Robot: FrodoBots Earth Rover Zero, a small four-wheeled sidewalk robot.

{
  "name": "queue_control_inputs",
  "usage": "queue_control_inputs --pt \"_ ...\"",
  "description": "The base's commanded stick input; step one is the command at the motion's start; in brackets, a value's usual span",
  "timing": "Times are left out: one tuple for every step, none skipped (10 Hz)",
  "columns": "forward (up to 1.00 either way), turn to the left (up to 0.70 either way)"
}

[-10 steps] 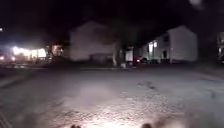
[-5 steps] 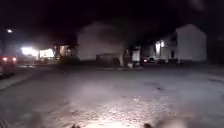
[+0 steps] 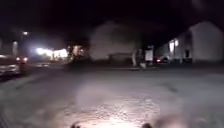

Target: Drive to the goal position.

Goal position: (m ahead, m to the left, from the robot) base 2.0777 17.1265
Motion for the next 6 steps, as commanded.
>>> queue_control_inputs --pt "0.30 0.36" --pt "0.70 0.18" --pt "0.70 0.02" --pt "0.70 0.00" --pt "0.70 0.00" --pt "0.70 0.00"
